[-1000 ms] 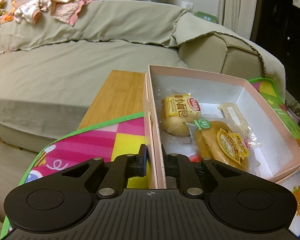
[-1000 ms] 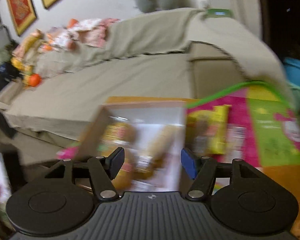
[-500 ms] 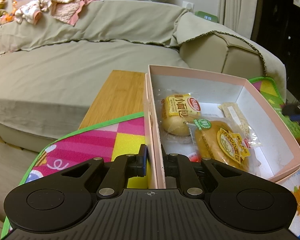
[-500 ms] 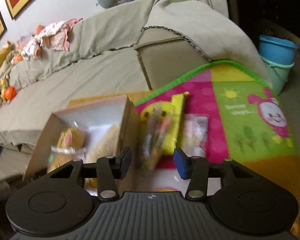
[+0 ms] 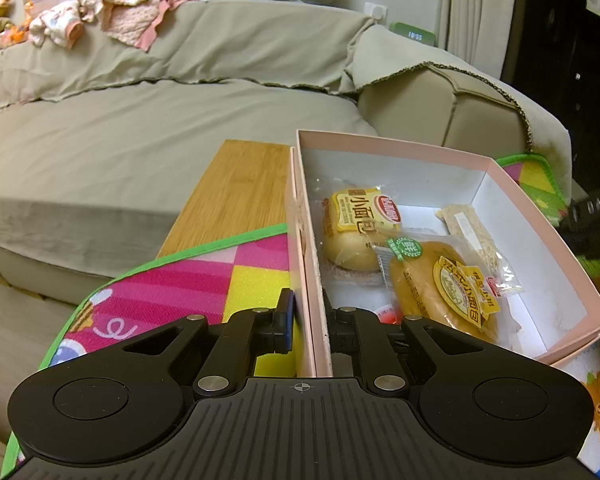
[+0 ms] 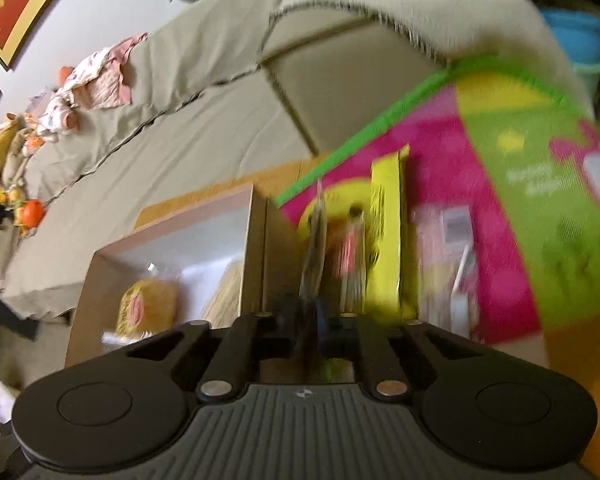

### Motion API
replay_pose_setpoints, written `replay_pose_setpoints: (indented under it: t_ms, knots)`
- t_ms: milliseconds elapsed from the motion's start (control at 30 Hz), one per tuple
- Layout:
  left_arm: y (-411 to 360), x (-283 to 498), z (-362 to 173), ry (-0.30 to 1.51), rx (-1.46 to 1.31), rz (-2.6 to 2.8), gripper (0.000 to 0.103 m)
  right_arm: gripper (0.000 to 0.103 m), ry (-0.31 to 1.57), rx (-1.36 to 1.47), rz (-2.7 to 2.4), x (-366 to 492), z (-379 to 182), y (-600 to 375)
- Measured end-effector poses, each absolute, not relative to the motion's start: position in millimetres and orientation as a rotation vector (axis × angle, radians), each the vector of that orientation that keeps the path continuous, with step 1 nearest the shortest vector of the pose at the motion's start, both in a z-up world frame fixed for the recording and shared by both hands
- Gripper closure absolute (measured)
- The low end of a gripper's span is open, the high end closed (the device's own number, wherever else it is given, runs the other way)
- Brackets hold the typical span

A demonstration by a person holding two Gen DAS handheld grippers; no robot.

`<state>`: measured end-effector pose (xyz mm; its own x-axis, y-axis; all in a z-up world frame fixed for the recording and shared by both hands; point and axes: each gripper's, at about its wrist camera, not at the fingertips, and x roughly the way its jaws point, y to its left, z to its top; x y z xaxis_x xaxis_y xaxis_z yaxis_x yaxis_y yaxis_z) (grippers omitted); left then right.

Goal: Organize objects
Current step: 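Move the right tool back toward the yellow snack packets, then grasp the clear-wrapped brown snack bar with the right tool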

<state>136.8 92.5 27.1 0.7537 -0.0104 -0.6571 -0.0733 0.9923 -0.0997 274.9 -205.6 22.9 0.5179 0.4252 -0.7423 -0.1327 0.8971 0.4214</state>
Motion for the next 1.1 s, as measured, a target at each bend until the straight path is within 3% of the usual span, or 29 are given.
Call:
replay_pose_setpoints:
  t_ms: [533,633,700,767,1100]
  knots:
    - [93,136,27,0.716,-0.128,0.039,0.090,0.098,0.909,0.252,0.249,194,45,-271]
    - [92,136,27,0.716,-0.130,0.041,0.090,0.097,0.839,0.086,0.212,179,50,-267]
    - [92,136,28,0.716,-0.130,0.040,0.090,0.086,0.806,0.010,0.251,175,54,-256]
    - [92,136,28,0.717,-0.129,0.039,0.090,0.079,0.794,0.004,0.300,180,56,-246]
    - [92,134,28,0.719,-0.125,0.037,0.090,0.082,0.886,0.213,0.329,253,27,-212]
